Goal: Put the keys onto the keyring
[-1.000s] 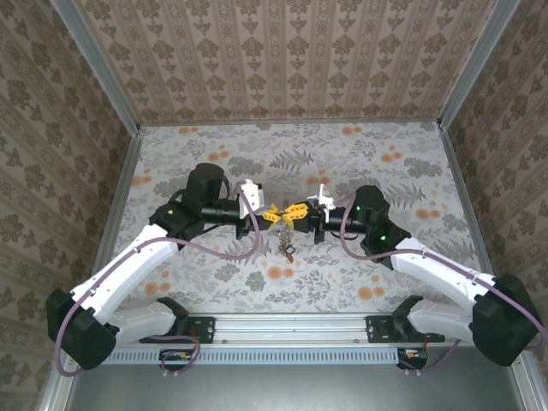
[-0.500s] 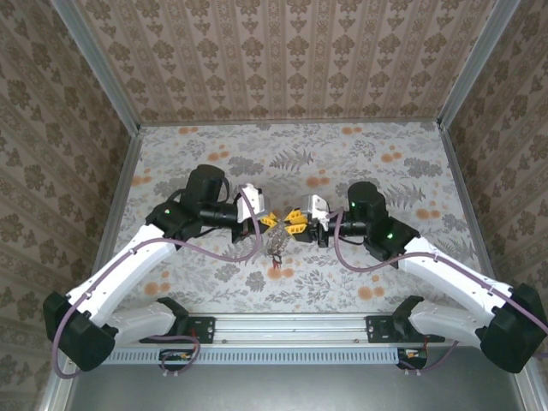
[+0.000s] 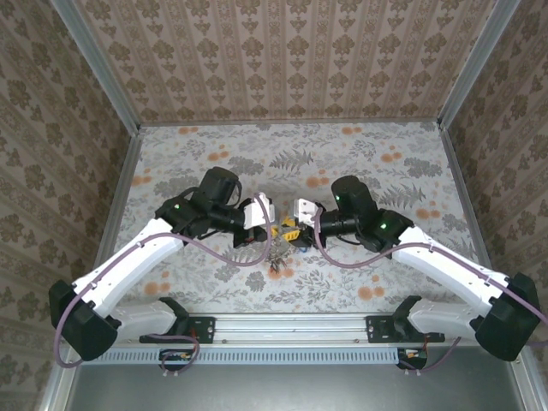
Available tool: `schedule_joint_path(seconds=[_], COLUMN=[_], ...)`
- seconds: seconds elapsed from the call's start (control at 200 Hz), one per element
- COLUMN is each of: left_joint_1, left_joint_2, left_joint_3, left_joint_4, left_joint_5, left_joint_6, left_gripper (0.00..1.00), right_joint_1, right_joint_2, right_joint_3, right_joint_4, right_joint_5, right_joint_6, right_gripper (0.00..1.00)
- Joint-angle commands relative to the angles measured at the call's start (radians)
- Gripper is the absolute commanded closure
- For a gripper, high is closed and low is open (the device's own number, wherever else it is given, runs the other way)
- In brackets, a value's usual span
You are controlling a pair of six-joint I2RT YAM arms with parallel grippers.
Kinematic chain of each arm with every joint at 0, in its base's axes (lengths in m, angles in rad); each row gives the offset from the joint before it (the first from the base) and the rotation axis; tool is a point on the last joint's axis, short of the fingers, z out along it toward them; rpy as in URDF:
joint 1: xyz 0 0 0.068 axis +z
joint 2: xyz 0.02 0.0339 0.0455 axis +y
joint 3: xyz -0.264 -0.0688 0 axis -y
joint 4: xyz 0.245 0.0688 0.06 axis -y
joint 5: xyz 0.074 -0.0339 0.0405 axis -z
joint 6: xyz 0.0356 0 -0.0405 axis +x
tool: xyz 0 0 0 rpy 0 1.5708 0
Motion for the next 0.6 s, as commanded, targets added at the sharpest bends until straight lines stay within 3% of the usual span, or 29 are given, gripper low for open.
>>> schedule_joint_path(seconds=[0.0, 0.28, 0.395, 0.48, 0.6], left_joint_1=[-0.008, -0.006, -0.005, -0.004, -0.004], left_joint_2=[0.001, -0.019, -0.058, -0.097, -0.152], left_joint_3=[0.041, 0.027, -0.015, -0.054, -0.110], left_joint_4=[-0.001, 0.005, 0.014, 0.035, 0.051], left_joint_5=[0.005, 0.006, -0.049, -0.035, -0.024], left_joint_6=[0.022, 0.022, 0.029, 0.033, 0.059], left_gripper=[1.00, 1.00, 1.00, 0.85, 0.80], right_joint_1=[0.019, 0.028, 0.027, 0.020, 0.007], right_joint_2=[0.025, 0.036, 0.015, -0.010, -0.048], right_joint_3=[0.029, 0.030, -0.002, -0.052, -0.114], right_joint_4=[-0.015, -0.005, 0.075, 0.190, 0.350], right_joint_5=[0.014, 0.068, 0.055, 0.030, -0.005], right_joint_6=[0.038, 0.083, 0.137, 0.194, 0.262], right_gripper=[0.71, 0.92, 1.00, 1.00, 1.00])
